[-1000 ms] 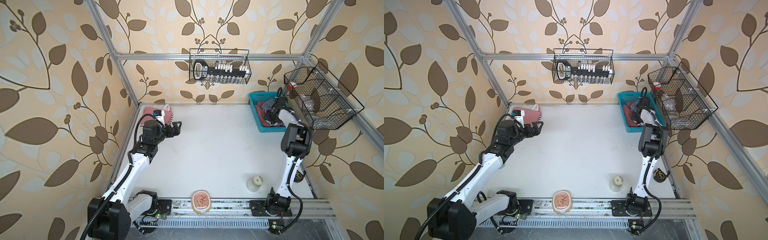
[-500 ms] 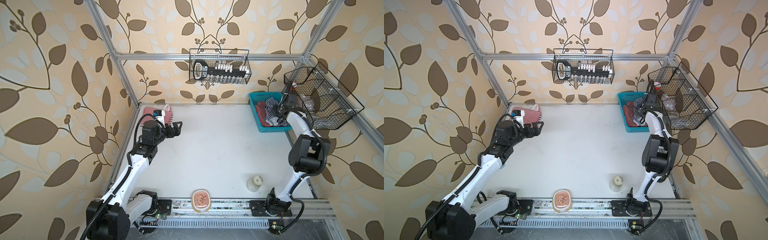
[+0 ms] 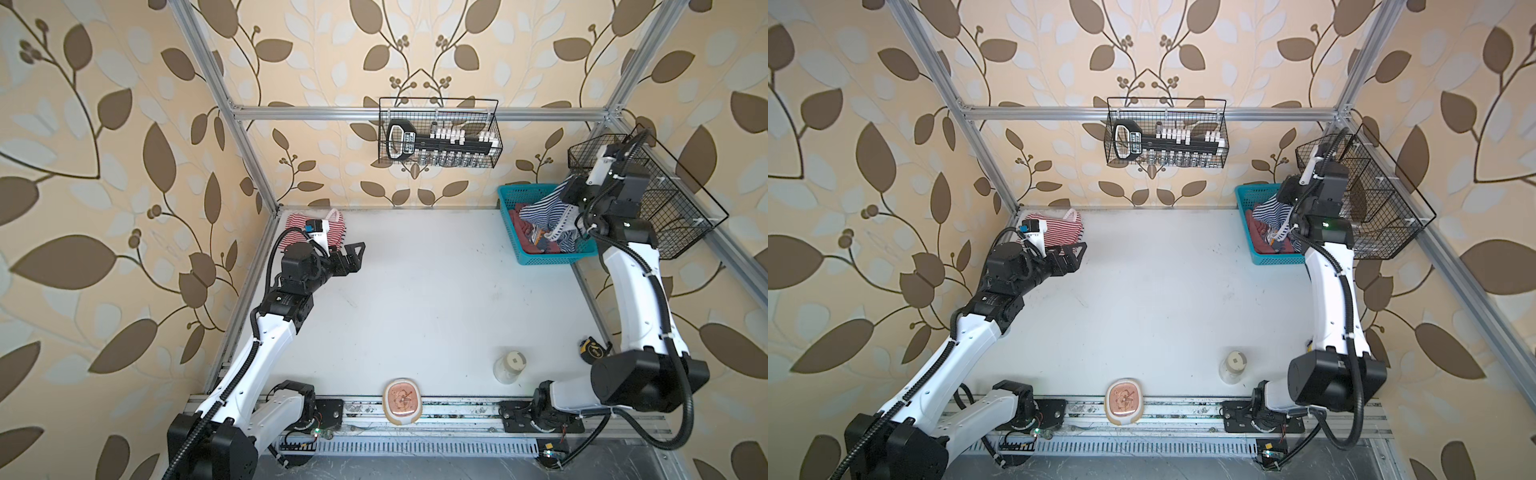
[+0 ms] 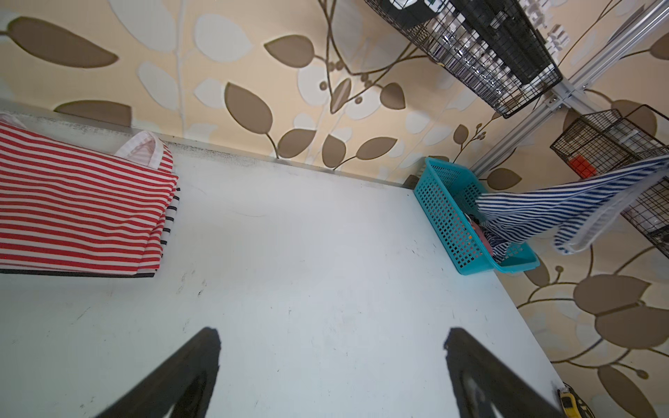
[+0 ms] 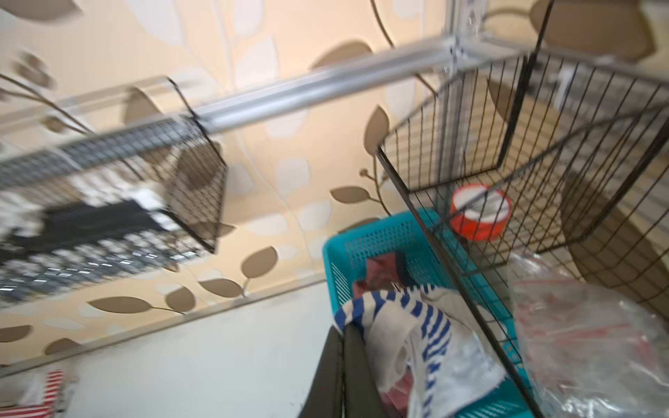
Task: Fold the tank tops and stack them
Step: 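Lift the blue striped tank top out of the basket with the right gripper, then lower the tank top onto the table center and release it with the right gripper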
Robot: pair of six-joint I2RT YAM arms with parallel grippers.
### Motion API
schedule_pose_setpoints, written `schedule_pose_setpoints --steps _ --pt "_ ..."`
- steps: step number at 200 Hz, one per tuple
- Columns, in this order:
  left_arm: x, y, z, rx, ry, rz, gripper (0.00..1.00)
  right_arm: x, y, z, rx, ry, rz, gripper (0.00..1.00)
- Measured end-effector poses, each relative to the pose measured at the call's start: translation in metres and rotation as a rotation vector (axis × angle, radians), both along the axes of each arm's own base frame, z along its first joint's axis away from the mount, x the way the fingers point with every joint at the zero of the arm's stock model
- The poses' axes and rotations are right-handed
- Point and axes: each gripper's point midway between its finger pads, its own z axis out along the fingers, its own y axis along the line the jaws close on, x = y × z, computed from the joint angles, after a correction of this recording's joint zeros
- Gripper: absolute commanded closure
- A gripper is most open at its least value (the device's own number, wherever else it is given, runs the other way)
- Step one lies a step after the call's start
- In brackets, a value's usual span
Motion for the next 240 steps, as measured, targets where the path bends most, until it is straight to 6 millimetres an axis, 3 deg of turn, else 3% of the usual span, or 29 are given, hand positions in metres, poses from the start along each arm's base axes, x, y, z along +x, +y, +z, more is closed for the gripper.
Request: schedule_pose_setpoints --steps 28,58,81,116,146,185,240 --pt "-0.002 0.0 0.004 -0.002 -0.012 0.0 0.01 -0.034 0.026 0.074 0.001 -0.196 0.09 1.0" --pt "-0.005 0.001 0.009 -0.004 -0.027 0.0 0.01 -0.066 0.057 0.13 0.003 -0.338 0.205 1.0" --pt "-0.006 0.001 0.012 -0.005 -0.034 0.0 0.01 -0.088 0.086 0.157 0.0 -0.41 0.307 1.0" --pt "-0.008 0.001 0.015 -0.009 -0.043 0.001 0.01 -0.113 0.132 0.172 0.032 -0.462 0.48 1.0" --pt "-0.009 0.001 0.017 -0.012 -0.047 0.001 0.01 -0.114 0.173 0.16 0.081 -0.448 0.637 1.0" --pt "-0.011 0.001 0.02 -0.025 -0.052 0.003 0.09 -0.101 0.234 0.108 0.142 -0.311 0.817 1.0" --pt "-0.013 -0.005 0.021 -0.061 -0.041 -0.031 0.11 -0.101 0.287 0.06 0.182 -0.157 0.946 1.0"
